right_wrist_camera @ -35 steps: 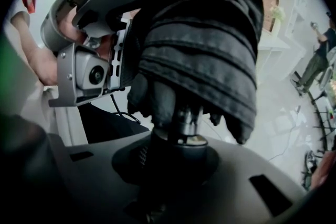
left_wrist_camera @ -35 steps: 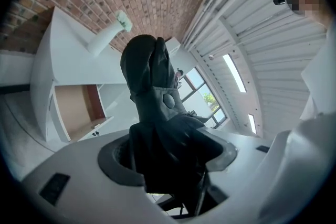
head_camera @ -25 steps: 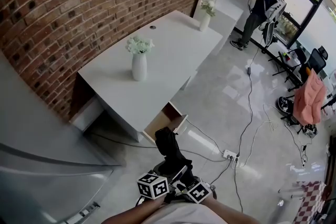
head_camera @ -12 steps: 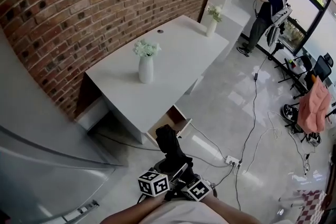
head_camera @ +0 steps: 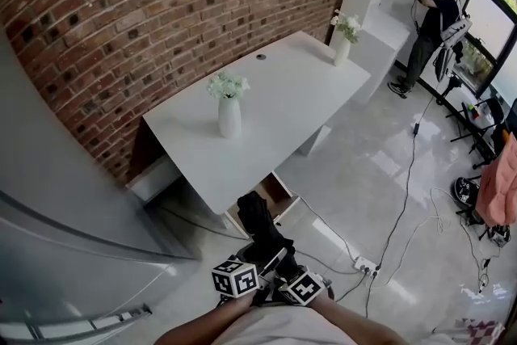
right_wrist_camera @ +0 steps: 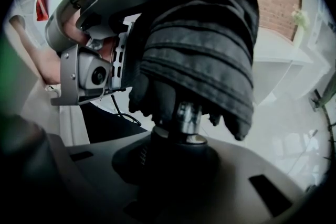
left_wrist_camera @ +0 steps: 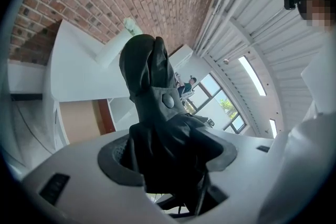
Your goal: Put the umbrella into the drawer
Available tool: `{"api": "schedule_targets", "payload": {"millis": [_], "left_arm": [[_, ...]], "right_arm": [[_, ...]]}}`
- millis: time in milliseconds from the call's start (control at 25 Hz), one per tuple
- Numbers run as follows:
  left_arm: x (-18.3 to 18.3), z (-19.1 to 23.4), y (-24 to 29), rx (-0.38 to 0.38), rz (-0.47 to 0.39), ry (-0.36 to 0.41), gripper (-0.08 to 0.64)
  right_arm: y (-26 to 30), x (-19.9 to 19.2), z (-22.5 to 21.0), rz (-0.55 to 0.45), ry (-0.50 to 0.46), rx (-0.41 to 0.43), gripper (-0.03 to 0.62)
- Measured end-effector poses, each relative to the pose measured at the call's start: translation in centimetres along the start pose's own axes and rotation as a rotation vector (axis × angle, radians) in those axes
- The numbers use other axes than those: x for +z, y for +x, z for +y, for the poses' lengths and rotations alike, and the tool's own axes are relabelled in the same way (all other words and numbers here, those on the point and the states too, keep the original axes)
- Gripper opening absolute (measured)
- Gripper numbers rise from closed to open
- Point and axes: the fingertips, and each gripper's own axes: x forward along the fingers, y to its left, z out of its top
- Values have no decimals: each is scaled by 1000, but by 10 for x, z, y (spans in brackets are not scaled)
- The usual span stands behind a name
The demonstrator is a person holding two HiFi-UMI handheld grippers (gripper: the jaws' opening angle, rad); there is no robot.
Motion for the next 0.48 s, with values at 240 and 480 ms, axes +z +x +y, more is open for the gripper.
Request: {"api": "schedule_targets", "payload": {"millis": [240, 480], "left_arm": [[3, -4, 48, 60, -30, -4, 275], [-16, 12, 85, 124, 10, -19, 276]], "right_arm": [[-12, -4, -50, -25, -43, 39, 84], [-4, -24, -80, 32, -45, 98, 84]]}}
